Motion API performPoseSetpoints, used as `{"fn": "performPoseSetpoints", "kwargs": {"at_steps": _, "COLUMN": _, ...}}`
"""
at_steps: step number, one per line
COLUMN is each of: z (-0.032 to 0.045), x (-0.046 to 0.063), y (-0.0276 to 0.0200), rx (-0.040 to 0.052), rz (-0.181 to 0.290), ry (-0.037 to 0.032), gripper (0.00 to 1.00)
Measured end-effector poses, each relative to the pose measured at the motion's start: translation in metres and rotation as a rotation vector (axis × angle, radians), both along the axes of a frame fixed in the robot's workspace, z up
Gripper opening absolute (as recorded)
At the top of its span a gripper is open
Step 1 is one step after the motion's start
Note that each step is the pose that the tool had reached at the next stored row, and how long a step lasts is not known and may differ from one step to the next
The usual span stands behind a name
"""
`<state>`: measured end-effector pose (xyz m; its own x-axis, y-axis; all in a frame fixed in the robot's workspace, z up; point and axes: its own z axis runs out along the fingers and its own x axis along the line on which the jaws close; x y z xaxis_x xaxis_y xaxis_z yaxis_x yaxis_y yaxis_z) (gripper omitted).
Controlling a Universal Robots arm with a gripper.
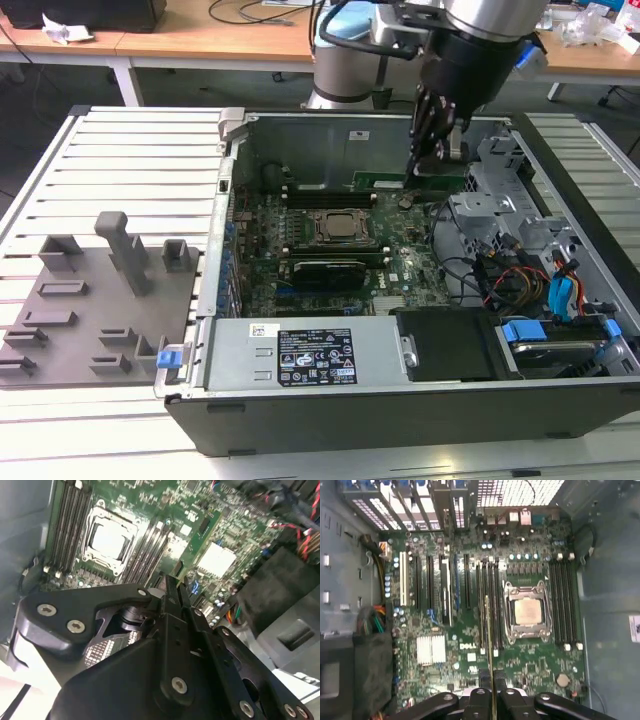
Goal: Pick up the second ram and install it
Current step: 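Pick up the second ram and move it above second insertion slot, then insert the second ram into the second slot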
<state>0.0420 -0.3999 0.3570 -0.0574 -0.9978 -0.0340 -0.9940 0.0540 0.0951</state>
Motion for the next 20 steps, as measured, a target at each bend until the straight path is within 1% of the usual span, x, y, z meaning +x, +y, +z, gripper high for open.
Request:
{"fn": "performPoseSetpoints", "kwargs": {"at_steps": 1, "z": -0.0024, "x": -0.0037, "y": 0.0000, "rx": 0.0000, "rz": 0.000, "ry": 0.0001, "gripper": 0.14}}
{"fn": "performPoseSetpoints", "kwargs": {"at_steps": 15, "z": -0.0032, "x": -0.0037, "y": 0.0000, "rx": 0.0000, "rz": 0.000, "ry": 0.0000, "gripper": 0.14}}
{"fn": "performPoseSetpoints", "kwargs": {"at_steps": 17, "z": -0.0049, "x": -0.0050, "y": 0.0000, "rx": 0.0001, "rz": 0.000, "ry": 0.0000, "gripper": 0.14}}
{"fn": "performPoseSetpoints", "kwargs": {"at_steps": 20, "z": -0.0098, "x": -0.0078, "y": 0.0000, "rx": 0.0000, "rz": 0.000, "ry": 0.0000, "gripper": 0.14}}
